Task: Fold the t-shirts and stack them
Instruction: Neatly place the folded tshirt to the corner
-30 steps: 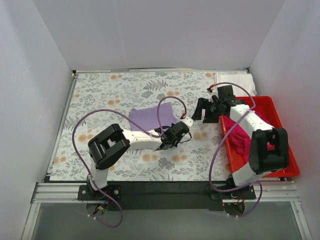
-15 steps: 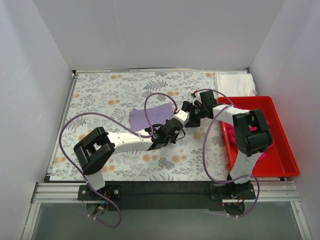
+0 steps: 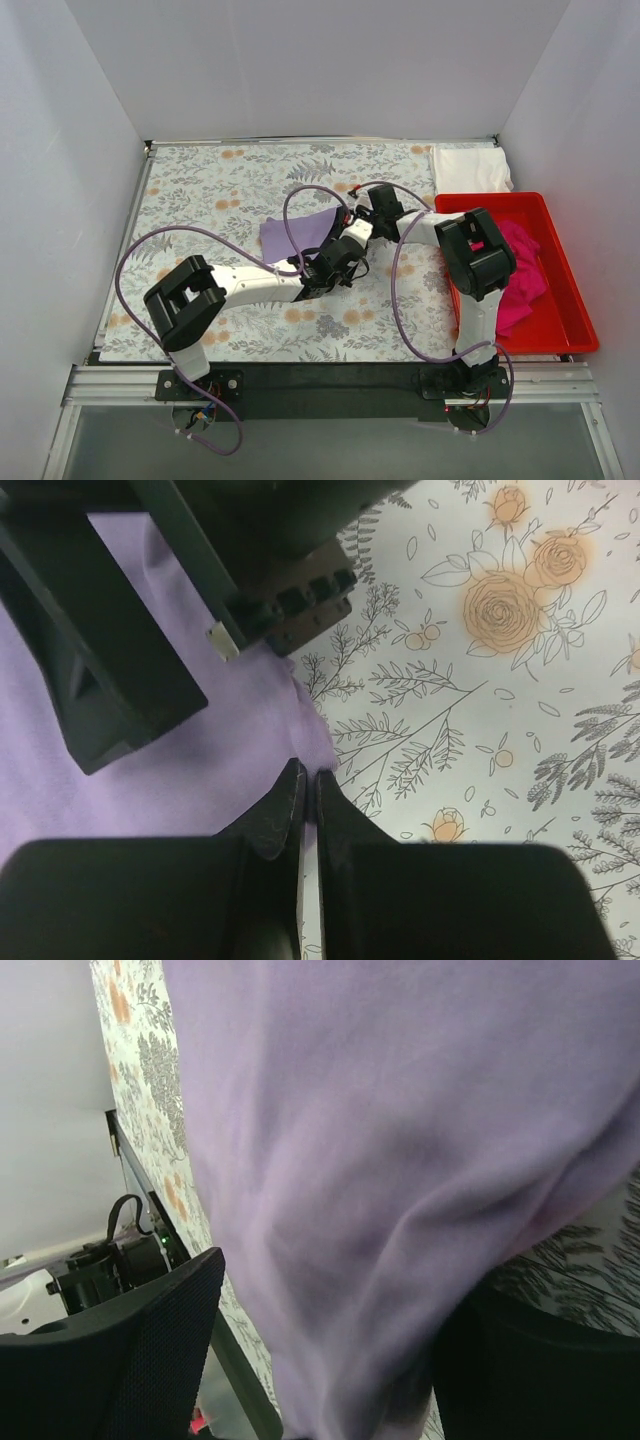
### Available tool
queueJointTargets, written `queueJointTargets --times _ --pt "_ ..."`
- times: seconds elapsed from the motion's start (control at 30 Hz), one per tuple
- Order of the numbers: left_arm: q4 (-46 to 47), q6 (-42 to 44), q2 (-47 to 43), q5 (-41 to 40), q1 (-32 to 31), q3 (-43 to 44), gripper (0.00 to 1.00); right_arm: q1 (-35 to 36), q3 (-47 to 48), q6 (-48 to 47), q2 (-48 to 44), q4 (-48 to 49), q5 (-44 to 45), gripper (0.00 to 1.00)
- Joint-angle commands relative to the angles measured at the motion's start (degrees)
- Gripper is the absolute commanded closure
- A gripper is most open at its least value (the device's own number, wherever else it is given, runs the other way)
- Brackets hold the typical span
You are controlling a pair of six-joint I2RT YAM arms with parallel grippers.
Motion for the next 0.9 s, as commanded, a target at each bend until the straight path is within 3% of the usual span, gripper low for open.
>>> queueJointTargets --times 0.0,0.07,0.17,0.2,0.27,0.3,0.33,0.57,0.67,0.8,0.87 --pt "3.1 -1.8 -4.6 -1.0 0.1 -0.1 1.0 1.2 0.1 -0.8 3.2 -1.7 1.2 0.34" --pt "3.6 -2.1 -5.0 -1.2 0.1 -0.2 1.0 1.1 0.5 -1.2 3.3 -1.7 1.0 0.38" --pt "3.9 -3.0 -4.9 -0.2 0.1 0.0 1.0 1.0 2.1 -3.0 3.6 -1.9 1.0 0.57" --pt "3.7 -4.1 -4.8 0.0 0.1 0.1 0.95 1.0 2.6 -3.5 3.7 -2.1 0.9 0.71" --pt "2.6 -6.1 -5.2 0.1 0.2 0.1 0.86 0.6 4.2 -6.0 3.9 -3.8 1.0 0.83" --pt "2.0 -7.0 -5.7 0.5 0.3 0.3 0.82 0.3 6.2 -7.2 4.0 -4.5 1.4 0.93" --pt "0.6 -9.2 -6.2 0.8 0.9 0.2 0.73 -0.4 7.5 -8.5 4.1 -6.9 2.6 0.98" --pt "-6.2 -16.0 -15.4 3.1 6.2 -1.8 0.34 -7.2 17.5 -20.7 5.9 -16.8 6.1 0.99" --pt "-10.8 -18.5 -19.5 4.9 10.7 -3.8 0.24 -11.1 23.8 -26.4 7.2 -21.8 7.4 0.99" --pt "-16.1 -19.3 -24.7 5.4 16.5 -8.5 0.23 -15.5 37.3 -35.6 12.6 -33.8 7.6 0.99" --pt "-19.1 -19.8 -27.4 5.2 19.9 -11.5 0.21 -17.4 45.9 -41.6 14.7 -40.9 12.0 0.99"
